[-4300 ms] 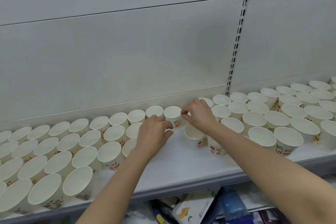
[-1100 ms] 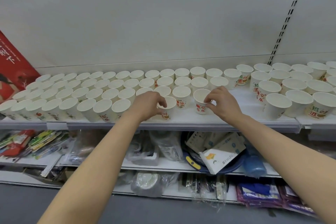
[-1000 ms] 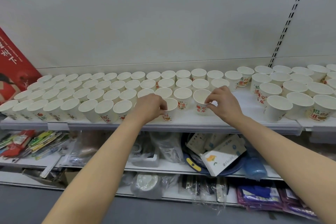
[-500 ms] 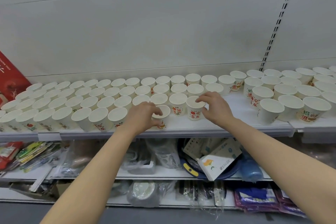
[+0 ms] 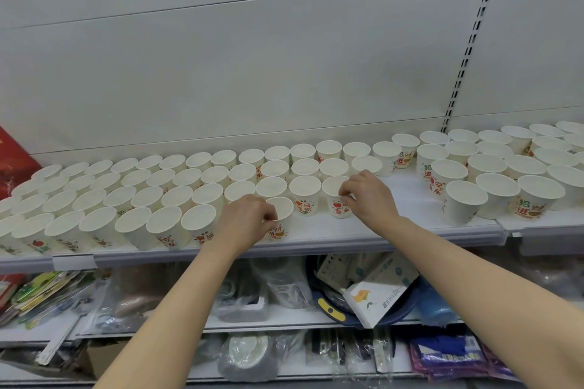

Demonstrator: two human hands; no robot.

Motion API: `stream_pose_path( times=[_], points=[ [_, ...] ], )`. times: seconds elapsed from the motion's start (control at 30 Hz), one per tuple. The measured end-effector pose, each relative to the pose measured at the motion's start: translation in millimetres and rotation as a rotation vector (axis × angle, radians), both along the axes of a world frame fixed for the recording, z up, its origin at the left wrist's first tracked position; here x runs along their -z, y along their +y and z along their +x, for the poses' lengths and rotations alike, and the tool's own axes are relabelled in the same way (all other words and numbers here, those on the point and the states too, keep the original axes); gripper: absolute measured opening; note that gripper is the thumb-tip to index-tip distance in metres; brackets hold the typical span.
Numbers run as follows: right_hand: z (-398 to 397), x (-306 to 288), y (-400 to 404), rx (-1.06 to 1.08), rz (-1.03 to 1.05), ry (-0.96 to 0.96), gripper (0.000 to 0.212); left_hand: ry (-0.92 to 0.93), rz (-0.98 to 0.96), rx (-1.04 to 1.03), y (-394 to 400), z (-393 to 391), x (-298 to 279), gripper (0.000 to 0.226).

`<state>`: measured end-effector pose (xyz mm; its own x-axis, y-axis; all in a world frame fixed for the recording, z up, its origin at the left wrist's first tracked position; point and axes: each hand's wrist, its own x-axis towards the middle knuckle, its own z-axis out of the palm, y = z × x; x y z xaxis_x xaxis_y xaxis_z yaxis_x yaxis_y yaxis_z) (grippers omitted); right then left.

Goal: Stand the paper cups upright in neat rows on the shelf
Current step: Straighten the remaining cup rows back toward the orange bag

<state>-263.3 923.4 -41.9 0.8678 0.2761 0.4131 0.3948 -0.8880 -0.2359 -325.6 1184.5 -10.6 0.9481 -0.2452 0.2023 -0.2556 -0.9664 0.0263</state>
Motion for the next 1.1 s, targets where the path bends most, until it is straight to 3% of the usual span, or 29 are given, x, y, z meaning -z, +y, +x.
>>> stream_pose_path(
  times=[0.2,0.3,0.47,0.53,0.6,0.73,0.9,1.1],
  points=[
    [1.1,8.3,-0.6,-0.003,0.047,0.003,0.012,-0.029,-0.023,-0.034,1.3,-0.7,14.0,0.022],
    [-6.1,13.2,-6.7,0.004,0.102,-0.06,0.019,-0.177,-0.105,-0.02,-2.8,-4.1,17.0,0.032],
    [-38.8,32.5,-39.4,0.059,0.14,-0.175,0.017,-0.411,-0.212,0.148,-48.9,5.2,20.0,0.011],
    [-58.7,40.4,-59.3,0.095,0.135,-0.185,0.02,-0.388,-0.251,0.228,-80.1,11.3,23.8,0.004],
    [-78.3,44.7,-82.0,0.137,0.14,-0.203,0.01,-0.324,-0.256,0.302,-116.3,16.4,28.5,0.003],
    [-104.9,45.0,-131.6,0.206,0.141,-0.235,0.008,-0.18,-0.283,0.391,-198.8,22.7,25.8,0.012],
    [-108.2,36.6,-193.9,0.275,0.111,-0.256,0.009,-0.065,-0.3,0.397,-294.3,30.5,14.9,0.031],
    [-87.5,26.7,-251.7,0.275,0.093,-0.268,0.011,-0.021,-0.2,0.339,-347.8,46.9,17.8,0.029]
  ],
)
